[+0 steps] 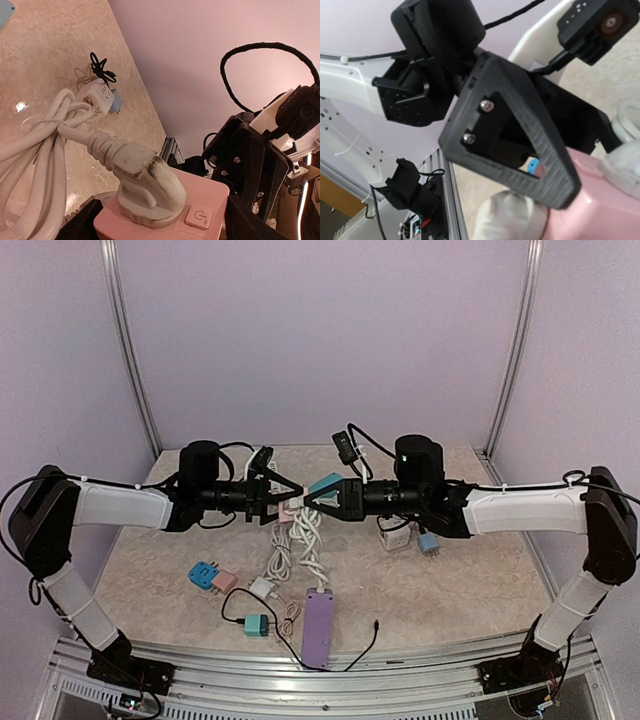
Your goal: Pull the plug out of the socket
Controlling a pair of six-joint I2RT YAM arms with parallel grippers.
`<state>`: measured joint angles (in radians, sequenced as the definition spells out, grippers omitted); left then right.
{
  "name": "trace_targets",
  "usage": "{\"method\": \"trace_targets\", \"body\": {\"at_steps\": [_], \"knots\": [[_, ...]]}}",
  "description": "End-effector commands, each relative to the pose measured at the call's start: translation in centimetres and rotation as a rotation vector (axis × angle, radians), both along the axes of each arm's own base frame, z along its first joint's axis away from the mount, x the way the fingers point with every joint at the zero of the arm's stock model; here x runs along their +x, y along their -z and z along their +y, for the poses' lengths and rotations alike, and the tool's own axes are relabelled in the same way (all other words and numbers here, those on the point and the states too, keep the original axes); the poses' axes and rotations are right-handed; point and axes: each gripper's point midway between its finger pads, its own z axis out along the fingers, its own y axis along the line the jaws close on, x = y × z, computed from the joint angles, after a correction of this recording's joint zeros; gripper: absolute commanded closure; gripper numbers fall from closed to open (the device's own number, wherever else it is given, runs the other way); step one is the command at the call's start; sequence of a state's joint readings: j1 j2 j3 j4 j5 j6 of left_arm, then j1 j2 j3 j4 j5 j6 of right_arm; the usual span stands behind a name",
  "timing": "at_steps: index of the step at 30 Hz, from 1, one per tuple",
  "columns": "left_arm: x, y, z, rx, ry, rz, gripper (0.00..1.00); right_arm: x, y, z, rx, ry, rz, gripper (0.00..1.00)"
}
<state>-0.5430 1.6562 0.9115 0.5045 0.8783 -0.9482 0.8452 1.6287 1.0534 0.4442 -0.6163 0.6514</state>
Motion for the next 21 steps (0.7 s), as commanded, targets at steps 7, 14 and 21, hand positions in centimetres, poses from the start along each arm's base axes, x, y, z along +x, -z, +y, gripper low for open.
{"method": "trace_targets", "body": {"at_steps": [7, 14, 21], "knots": [[0.1, -1.8, 0.2, 0.065, 0.016, -0.090, 0.35, -0.5, -5.3, -1.0, 0.096, 0.028, -0.172, 0.80], [-0.1, -0.3, 1.1, 0.142, 0.058, -0.047, 0.39, 0.1, -2.7, -1.1, 0.016, 0.056, -0.162, 0.49], [-0.3, 0.9, 1.7, 0.203, 0.123, -0.031, 0.40, 1.9, 1.4, -1.6, -0.228, 0.126, -0.219, 0.35]]}}
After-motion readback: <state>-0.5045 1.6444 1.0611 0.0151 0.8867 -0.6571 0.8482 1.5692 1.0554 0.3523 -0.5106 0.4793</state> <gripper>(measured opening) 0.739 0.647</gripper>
